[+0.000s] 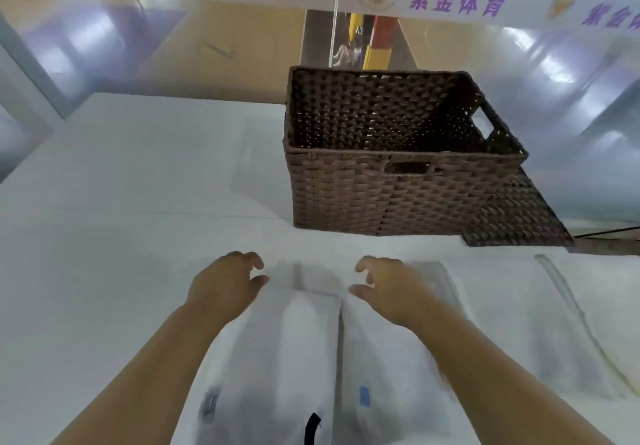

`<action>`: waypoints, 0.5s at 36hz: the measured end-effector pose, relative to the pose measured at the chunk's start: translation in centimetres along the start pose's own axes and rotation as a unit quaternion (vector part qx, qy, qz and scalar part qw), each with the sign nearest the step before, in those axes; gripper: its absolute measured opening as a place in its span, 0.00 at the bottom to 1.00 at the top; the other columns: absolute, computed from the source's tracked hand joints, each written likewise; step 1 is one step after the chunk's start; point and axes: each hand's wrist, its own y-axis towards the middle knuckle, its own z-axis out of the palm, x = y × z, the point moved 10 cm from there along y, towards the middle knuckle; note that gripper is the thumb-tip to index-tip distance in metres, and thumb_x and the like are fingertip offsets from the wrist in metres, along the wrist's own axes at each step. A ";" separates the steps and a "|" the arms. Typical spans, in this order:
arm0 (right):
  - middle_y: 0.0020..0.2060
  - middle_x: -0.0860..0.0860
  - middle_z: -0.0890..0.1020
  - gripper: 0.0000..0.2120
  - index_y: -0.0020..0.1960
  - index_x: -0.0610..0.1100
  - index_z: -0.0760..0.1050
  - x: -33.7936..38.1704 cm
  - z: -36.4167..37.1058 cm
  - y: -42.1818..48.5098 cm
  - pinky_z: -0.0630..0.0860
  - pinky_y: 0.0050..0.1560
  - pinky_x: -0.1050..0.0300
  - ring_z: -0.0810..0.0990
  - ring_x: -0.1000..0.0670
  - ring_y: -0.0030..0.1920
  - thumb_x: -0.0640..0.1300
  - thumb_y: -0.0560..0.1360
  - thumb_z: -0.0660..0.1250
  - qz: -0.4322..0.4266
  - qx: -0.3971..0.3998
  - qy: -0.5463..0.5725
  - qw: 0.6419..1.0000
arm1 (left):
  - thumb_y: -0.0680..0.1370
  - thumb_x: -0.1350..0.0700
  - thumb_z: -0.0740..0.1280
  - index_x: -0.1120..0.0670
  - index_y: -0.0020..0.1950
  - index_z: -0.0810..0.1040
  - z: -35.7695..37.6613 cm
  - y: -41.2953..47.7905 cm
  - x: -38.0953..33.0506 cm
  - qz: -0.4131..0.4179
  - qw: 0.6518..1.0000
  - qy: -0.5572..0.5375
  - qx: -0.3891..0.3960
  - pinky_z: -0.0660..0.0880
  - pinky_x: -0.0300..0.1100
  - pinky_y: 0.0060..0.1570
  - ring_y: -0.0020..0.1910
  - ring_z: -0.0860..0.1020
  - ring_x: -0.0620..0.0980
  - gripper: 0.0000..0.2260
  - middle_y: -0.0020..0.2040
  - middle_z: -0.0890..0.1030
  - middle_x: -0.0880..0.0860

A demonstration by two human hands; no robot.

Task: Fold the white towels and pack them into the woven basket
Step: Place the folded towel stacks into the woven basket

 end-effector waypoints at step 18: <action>0.67 0.45 0.69 0.21 0.69 0.55 0.69 -12.8 -20.6 8.2 0.67 0.64 0.45 0.62 0.42 0.68 0.56 0.82 0.46 0.111 -0.198 -0.058 0.972 | 0.82 0.52 0.51 0.49 0.54 0.77 -9.6 11.6 -18.0 0.197 0.961 0.068 -0.180 0.67 0.47 0.62 0.52 0.76 0.49 0.15 0.49 0.79 0.48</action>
